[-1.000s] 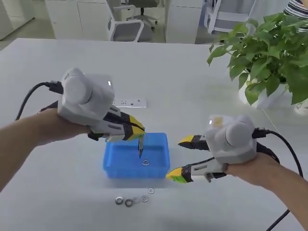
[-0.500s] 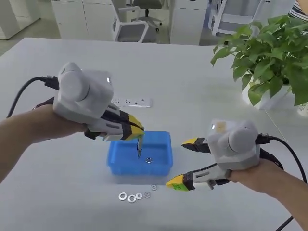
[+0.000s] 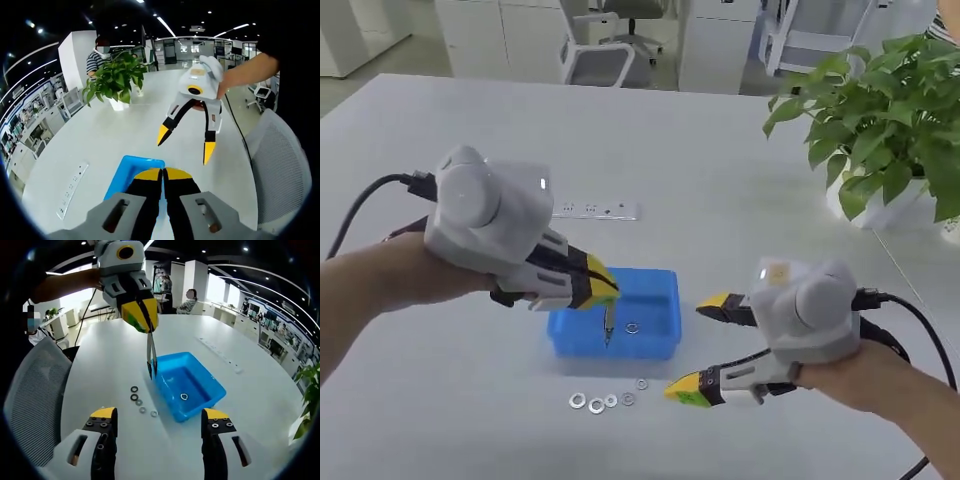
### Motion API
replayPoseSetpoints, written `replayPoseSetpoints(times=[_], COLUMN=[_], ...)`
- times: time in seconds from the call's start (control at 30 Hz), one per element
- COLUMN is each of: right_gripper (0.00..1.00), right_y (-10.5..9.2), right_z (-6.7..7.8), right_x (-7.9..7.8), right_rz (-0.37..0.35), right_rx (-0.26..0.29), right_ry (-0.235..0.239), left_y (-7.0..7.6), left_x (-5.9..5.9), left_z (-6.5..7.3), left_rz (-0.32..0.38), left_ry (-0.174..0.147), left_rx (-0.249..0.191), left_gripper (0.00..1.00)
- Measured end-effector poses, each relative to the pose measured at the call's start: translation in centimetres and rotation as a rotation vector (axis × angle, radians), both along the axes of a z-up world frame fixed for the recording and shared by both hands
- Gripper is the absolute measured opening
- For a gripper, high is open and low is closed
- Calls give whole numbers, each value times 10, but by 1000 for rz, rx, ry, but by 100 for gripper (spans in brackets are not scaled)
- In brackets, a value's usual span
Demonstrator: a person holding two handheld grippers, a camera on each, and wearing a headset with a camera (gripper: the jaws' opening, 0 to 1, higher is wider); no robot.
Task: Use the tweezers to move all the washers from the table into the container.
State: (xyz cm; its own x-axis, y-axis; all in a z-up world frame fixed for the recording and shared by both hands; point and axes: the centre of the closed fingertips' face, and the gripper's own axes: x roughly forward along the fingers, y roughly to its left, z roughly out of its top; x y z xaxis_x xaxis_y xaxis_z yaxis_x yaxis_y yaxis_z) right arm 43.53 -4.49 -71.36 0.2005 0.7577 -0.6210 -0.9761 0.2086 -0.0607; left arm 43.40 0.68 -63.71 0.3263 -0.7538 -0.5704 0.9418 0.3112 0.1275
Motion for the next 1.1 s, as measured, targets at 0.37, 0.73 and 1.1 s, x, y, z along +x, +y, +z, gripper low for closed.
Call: replayPoseSetpoints(times=[0.37,0.73,1.1], right_gripper=[69,69,69], right_y=[7,11,12], right_z=[-5,-10,-16], right_x=[-11,-19,-26], right_rz=[28,46,55], right_rx=[-8,-17,-25], right_ry=[7,20,36], left_y=[1,3,1], left_x=[-15,-28,-37], left_z=[-7,-24,-37], left_rz=[6,4,-10], left_ry=[9,33,52], left_rx=[-26,-26,-14], left_gripper=[5,5,5])
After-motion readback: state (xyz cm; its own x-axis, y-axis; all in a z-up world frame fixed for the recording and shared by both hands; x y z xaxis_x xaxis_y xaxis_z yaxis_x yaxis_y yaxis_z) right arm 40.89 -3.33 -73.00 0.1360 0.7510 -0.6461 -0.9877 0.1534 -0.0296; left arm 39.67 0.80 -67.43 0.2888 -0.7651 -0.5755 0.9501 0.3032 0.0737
